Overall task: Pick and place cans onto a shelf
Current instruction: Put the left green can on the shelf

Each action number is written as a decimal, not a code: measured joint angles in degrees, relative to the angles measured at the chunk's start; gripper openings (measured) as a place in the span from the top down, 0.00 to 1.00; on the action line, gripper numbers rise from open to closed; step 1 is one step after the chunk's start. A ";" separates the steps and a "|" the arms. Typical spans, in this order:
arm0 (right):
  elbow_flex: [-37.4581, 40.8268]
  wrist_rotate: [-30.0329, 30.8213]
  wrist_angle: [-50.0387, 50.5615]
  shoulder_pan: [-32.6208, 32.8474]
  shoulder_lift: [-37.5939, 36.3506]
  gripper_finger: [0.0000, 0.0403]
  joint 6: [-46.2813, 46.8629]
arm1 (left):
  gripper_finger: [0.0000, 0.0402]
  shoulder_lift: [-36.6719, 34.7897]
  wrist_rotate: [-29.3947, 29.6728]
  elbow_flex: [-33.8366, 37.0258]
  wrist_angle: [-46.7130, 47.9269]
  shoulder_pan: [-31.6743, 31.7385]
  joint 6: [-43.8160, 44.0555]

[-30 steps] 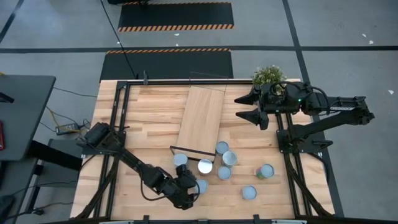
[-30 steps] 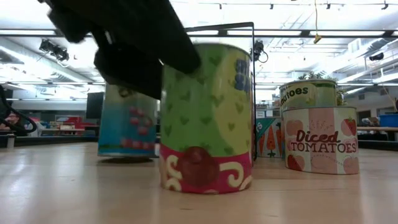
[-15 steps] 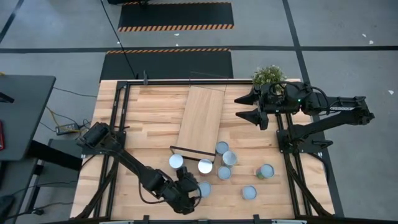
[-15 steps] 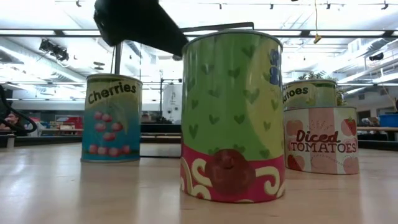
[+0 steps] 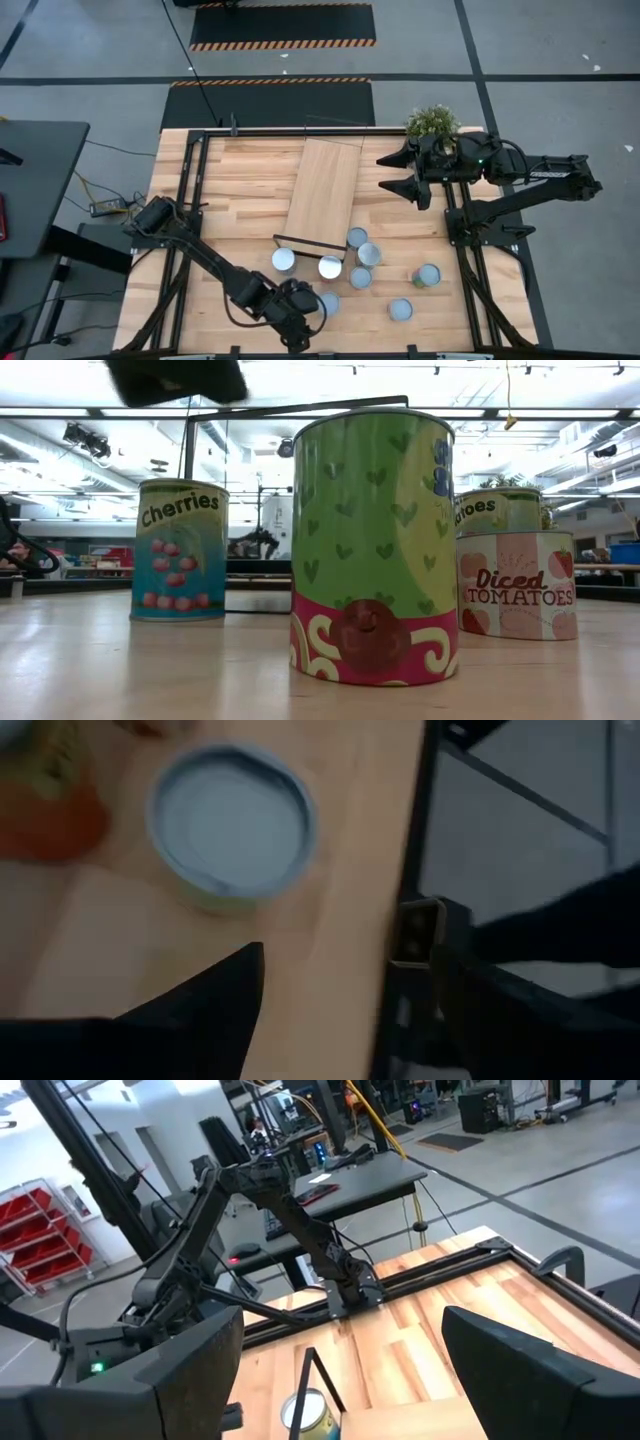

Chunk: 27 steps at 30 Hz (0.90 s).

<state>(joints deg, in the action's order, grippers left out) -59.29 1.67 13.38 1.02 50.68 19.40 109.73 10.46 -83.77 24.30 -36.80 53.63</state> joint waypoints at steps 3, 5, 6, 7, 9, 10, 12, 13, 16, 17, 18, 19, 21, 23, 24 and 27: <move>0.00 -0.02 -0.01 0.00 0.00 0.13 -0.20 | 0.27 0.00 -0.20 0.00 0.76 -0.02 2.91; 0.00 -0.17 -0.01 -0.02 0.00 0.13 -0.03 | 0.25 0.00 -0.24 0.00 0.38 0.25 4.75; 0.00 -0.24 -0.01 0.00 0.00 0.13 -0.03 | 0.23 0.00 -0.18 0.00 0.18 0.29 5.62; 0.00 -0.24 0.00 0.00 0.00 0.13 -0.05 | 0.22 0.00 -0.17 0.00 0.23 0.35 5.74; 0.00 -0.28 0.00 0.00 0.00 0.13 -0.14 | 0.18 0.00 0.30 0.00 0.49 0.52 5.46; 0.00 -0.30 0.01 0.00 0.00 0.13 -0.43 | 0.16 0.00 1.03 0.00 0.72 0.68 4.72; 0.00 -0.31 0.01 -0.02 0.00 0.13 -1.13 | 0.11 0.00 2.92 0.01 1.32 0.73 3.06; 0.00 -0.31 0.01 0.00 0.00 0.13 -1.32 | 0.10 0.03 3.71 0.02 1.39 0.86 1.93; 0.00 -0.33 -0.26 0.00 0.00 0.13 -0.37 | 0.05 1.20 5.62 0.00 1.35 1.01 0.70; 0.00 -0.35 -0.53 0.00 0.00 0.13 0.05 | 0.04 1.98 5.99 0.02 1.32 1.01 0.30; 0.00 -0.39 -0.73 -0.02 -0.04 0.13 0.18 | 0.03 2.79 6.36 0.02 0.95 1.01 -0.08; 0.00 -0.51 -0.69 -0.02 -0.07 0.13 0.20 | 0.03 3.46 6.85 0.04 1.00 0.99 -0.11; 0.00 -1.15 -0.66 -0.02 -0.07 0.13 0.23 | 0.03 4.61 8.82 0.04 0.67 0.66 -0.47; 0.00 -1.29 -0.67 0.00 -0.07 0.13 0.34 | 0.03 5.46 11.71 0.07 0.68 0.53 -2.09; 0.00 -1.29 -0.71 0.00 -0.07 0.13 0.42 | 0.03 5.73 12.80 0.07 0.37 0.49 -3.08; 0.00 -1.25 -1.10 -0.02 -0.04 0.13 1.85 | 0.03 5.98 15.76 0.08 -1.28 0.27 -5.96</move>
<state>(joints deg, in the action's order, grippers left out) -59.29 0.43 12.28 1.00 50.63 21.25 115.71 26.22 -83.69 23.02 -36.53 47.67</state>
